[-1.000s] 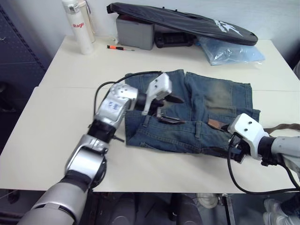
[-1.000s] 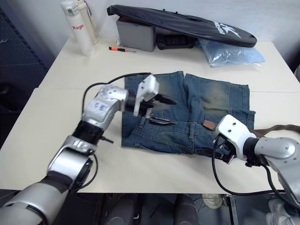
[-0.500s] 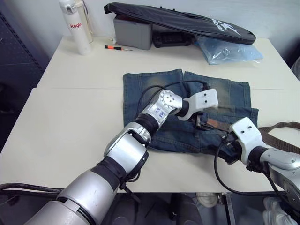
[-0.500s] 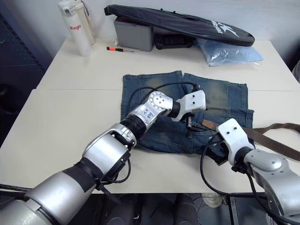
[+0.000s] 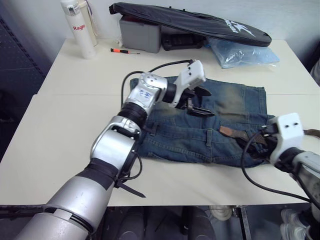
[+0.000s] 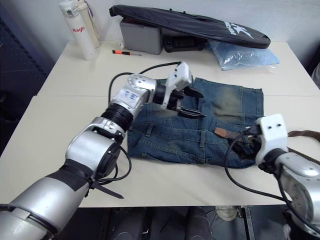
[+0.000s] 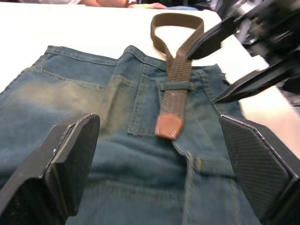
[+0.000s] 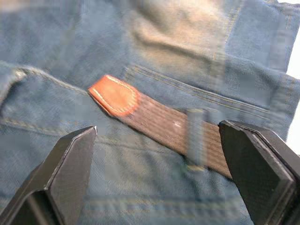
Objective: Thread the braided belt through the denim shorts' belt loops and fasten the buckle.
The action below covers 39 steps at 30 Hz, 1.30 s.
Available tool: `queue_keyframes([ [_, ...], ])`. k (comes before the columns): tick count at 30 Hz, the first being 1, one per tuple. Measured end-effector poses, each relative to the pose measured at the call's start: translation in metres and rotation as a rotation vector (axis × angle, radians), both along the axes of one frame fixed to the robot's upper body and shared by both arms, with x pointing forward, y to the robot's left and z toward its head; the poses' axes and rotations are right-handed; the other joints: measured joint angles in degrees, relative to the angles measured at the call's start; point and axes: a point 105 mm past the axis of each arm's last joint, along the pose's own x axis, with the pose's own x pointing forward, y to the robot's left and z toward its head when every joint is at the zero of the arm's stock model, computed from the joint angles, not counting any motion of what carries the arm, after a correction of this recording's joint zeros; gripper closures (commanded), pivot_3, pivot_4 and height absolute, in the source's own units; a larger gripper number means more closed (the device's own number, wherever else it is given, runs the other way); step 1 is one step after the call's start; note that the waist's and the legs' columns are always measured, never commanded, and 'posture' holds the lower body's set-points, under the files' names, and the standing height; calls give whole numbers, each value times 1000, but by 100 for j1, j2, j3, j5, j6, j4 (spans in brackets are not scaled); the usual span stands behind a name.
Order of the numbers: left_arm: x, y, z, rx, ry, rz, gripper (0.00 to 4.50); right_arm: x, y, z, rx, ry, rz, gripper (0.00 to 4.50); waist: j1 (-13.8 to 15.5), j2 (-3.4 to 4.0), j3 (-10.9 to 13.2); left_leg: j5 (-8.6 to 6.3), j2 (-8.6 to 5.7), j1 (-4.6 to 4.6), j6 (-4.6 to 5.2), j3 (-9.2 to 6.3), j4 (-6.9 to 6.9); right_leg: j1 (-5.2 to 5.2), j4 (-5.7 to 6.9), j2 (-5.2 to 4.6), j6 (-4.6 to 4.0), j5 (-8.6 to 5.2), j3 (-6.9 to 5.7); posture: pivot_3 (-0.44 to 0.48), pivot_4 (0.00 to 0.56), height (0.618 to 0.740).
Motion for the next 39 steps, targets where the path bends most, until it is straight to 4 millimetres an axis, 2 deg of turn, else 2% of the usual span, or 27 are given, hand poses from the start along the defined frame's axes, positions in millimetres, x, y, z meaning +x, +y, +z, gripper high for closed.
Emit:
queue_keyframes([
  [3, -1, 10, 1, -3, 15, 0, 0, 8, 6, 0, -19, -25, 32, 29, -2, 0, 0, 1, 0, 0, -1, 0, 0, 1, 1, 0, 0, 0, 0, 0, 150, 740],
  [7, 1, 37, -5, 5, 40, 50, 0, 24, 11, 0, -213, -60, 106, 29, -87, 0, 0, 1, -1, 4, -1, 4, -1, 0, 3, 0, 2, 0, 5, 0, 150, 740],
  [9, 1, 55, -12, 12, 59, 103, 0, 36, 14, -7, -330, -60, 154, 29, -103, 0, 0, 2, 0, 5, -3, 5, -5, -2, 3, 0, 2, 0, 5, 0, 150, 740],
  [12, -2, 63, -12, 6, 63, 144, 0, 46, 19, -21, -424, -37, 220, 29, -83, 0, 0, 4, -1, 5, -5, 7, -3, -1, 1, -1, 2, 0, 5, 0, 150, 740],
  [18, -7, 64, -5, -20, 51, 171, 0, 57, 25, -21, -554, -80, 263, 29, -83, 0, 0, 5, 0, 7, -7, 6, 1, 3, 3, 0, 2, 0, 5, 0, 150, 740],
  [21, -6, 63, -2, -31, 46, 181, 0, 57, 23, -23, -587, -73, 253, 918, -77, 0, 0, 5, 0, 7, -7, 6, 1, 3, 3, 0, 2, 0, 4, 0, 150, 740],
  [27, -8, 61, 2, -46, 35, 176, 0, 51, 24, -35, -594, -31, 261, 3790, -64, 0, 0, 5, -1, 6, -7, 6, 1, 3, 2, 0, 2, 0, 4, 0, 150, 740],
  [29, -8, 60, 1, -43, 34, 173, 0, 48, 25, -32, -616, -43, 266, 4455, -66, 0, 0, 5, -1, 6, -7, 7, 1, 3, 2, -1, 2, 0, 5, 0, 150, 740],
  [34, -8, 60, 1, -42, 22, 169, 0, 44, 28, -2, -619, -141, 286, 4455, -71, 0, 0, 5, -1, 6, -7, 7, 1, 2, 2, 0, 2, 0, 5, 0, 150, 740],
  [37, -8, 61, 1, -41, 17, 169, 0, 39, 38, 19, -555, -246, 327, 4455, -72, 0, 0, 5, 0, 7, -7, 7, 1, 2, 2, 0, 2, 0, 4, 0, 150, 740],
  [39, -7, 61, 0, -40, 17, 169, 0, 33, 48, 24, -517, -306, 378, 4455, -73, 0, 0, 5, -1, 7, -7, 7, 0, 2, 2, 0, 2, 0, 4, 0, 150, 740],
])
